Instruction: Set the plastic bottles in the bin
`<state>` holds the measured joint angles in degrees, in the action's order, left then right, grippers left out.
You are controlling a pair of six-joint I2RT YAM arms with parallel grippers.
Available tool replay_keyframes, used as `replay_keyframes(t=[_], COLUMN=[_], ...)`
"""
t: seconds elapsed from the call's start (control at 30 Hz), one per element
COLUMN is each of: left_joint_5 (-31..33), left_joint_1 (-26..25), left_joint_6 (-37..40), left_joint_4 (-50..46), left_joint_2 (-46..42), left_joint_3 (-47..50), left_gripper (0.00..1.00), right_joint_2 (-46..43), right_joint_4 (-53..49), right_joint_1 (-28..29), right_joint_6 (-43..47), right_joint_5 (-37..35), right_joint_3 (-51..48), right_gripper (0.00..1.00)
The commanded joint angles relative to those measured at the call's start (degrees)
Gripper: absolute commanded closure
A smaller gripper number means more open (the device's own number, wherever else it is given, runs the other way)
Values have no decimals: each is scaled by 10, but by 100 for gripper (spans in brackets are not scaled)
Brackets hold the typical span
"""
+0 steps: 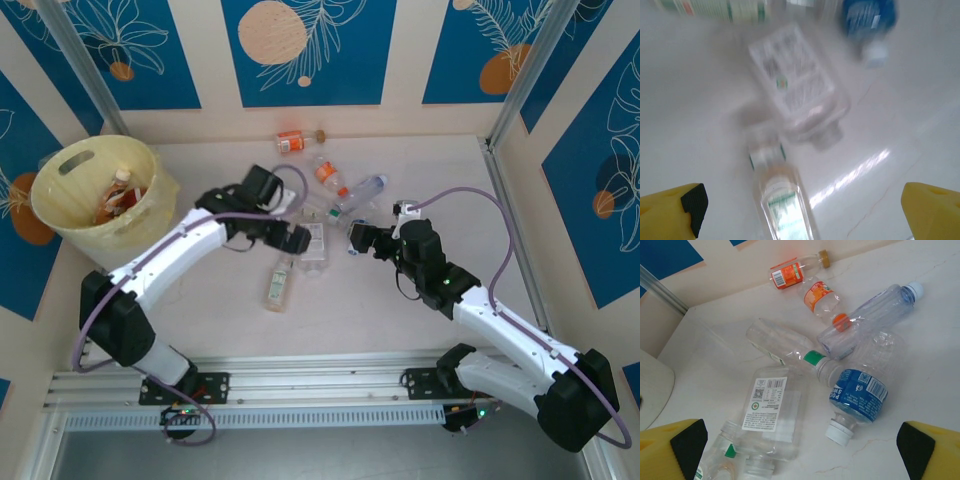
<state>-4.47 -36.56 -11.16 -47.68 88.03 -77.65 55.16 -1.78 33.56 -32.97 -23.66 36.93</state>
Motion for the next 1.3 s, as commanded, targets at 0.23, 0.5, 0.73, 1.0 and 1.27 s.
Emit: replay_keyframes(t=[0.23,0.5,0.73,1.0,1.27], left_joint_5=[88,167,133,180,164], left_joint_1=[-79,-85,-85,-86,-86], left_joint_6=[-139,-143,-149,-129,-122], left_joint_4=[124,188,237,210,226], left_joint_2=[-30,-2,40,56,56], left_joint_3=[195,244,253,284,287], left_gripper=[0,3,10,21,41], right_joint_2=[-14,-25,-34,-42,-34], right_joint_4=[-21,-25,-30,-37,-23], right_joint_1=[-5,-5,-5,-6,-6], right_joint_6=[-17,-21,-27,-27,-24], right_joint_5=[3,0,-5,-11,-10], right_joint_3=[-2,-7,-14,-16,-17], right_gripper=[0,0,0,0,0])
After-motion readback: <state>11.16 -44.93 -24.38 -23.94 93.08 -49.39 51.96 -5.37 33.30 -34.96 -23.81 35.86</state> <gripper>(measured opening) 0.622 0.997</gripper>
